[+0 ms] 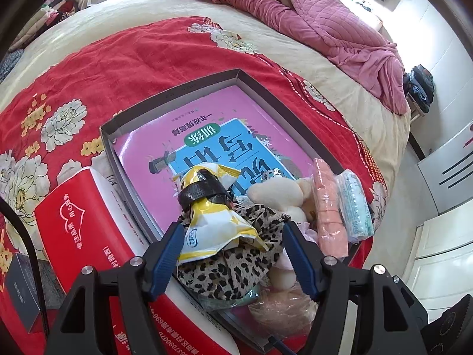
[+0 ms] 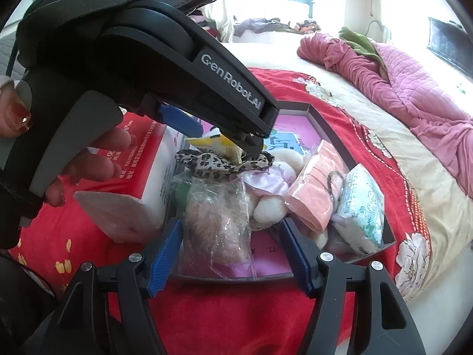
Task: Organize soft objects
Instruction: 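Open the left gripper to drop the snack bag while the right releases the plastic bag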
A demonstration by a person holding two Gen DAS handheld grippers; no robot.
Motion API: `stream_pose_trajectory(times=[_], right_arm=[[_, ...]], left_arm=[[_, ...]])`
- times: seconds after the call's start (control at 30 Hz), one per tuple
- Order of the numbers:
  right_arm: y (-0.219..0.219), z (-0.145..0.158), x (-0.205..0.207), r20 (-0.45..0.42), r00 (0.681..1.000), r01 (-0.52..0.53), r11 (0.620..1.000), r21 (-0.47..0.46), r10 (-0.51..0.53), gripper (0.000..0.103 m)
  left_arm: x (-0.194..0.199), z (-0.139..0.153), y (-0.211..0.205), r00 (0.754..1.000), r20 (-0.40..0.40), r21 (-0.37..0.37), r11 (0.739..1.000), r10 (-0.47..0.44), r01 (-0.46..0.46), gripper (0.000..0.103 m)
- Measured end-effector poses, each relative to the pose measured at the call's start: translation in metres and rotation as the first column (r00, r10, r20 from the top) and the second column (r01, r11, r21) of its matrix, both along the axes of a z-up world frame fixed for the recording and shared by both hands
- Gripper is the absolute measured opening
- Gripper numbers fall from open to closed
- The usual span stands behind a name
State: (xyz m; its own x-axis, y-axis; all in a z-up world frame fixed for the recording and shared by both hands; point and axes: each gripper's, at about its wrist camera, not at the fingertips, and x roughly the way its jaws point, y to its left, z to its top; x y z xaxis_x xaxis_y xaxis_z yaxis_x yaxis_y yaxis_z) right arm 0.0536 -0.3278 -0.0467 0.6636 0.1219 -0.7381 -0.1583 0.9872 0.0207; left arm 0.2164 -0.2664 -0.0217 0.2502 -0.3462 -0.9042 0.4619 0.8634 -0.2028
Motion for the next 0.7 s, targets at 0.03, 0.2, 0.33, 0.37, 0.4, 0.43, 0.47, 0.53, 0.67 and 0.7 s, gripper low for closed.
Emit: stream_pose_trajectory(times=[0.03, 0.2, 0.33, 0.37, 0.4, 0.43, 0.47, 0.53, 0.67, 0.7], right_arm=[[-0.001, 0.000, -0.001, -0.002, 1.000, 0.003, 1.000, -0.003, -0.003, 0.069], [-0.004, -0.002, -0.006, -0.007, 1.000, 0.011, 1.000, 0.002, -0.011, 0.069], [-0.005, -0.003, -0.007, -0.016, 0.999, 0.029, 1.000, -0.002, -0.029, 0.069], [-0.006, -0.004, -0.007, -0.020, 0.999, 0.039, 0.999, 0.000, -0.039, 0.069], [-0.008, -0.004, -0.005, -0.024, 0.999, 0.045, 0.999, 0.008, -0.045, 0.069], [-0.009, -0.004, -0.006, -0.026, 0.998, 0.051, 0.999, 0.014, -0.051, 0.069], [-0.010, -0.005, -0.006, -0.029, 0.998, 0.056, 0.998, 0.020, -0.055, 0.069], [-0.011, -0.006, -0.005, -0.036, 0.998, 0.056, 0.998, 0.024, -0.055, 0.069], [-0.010, -0.006, -0.002, -0.040, 0.998, 0.055, 0.998, 0.024, -0.054, 0.069], [-0.010, -0.005, -0.002, -0.039, 0.998, 0.051, 0.998, 0.024, -0.050, 0.069]], left_arm=[[-0.001, 0.001, 0.000, 1.000, 0.001, -0.001, 1.000, 0.000, 0.000, 0.068], [-0.003, 0.010, 0.004, 1.000, 0.017, -0.014, 1.000, 0.005, -0.005, 0.069], [-0.006, 0.015, 0.008, 0.999, 0.028, -0.014, 1.000, 0.020, -0.020, 0.070], [-0.007, 0.017, 0.010, 0.999, 0.029, -0.017, 1.000, 0.022, -0.022, 0.070], [-0.008, 0.018, 0.011, 0.999, 0.030, -0.020, 1.000, 0.023, -0.022, 0.070], [-0.010, 0.020, 0.013, 0.999, 0.034, -0.025, 0.999, 0.024, -0.023, 0.071], [-0.012, 0.023, 0.015, 0.999, 0.041, -0.029, 0.999, 0.025, -0.024, 0.071], [-0.016, 0.027, 0.017, 0.999, 0.049, -0.031, 0.999, 0.025, -0.024, 0.071], [-0.026, 0.035, 0.023, 0.997, 0.068, -0.029, 0.999, 0.029, -0.028, 0.079], [-0.028, 0.037, 0.025, 0.997, 0.072, -0.033, 0.999, 0.034, -0.032, 0.080]])
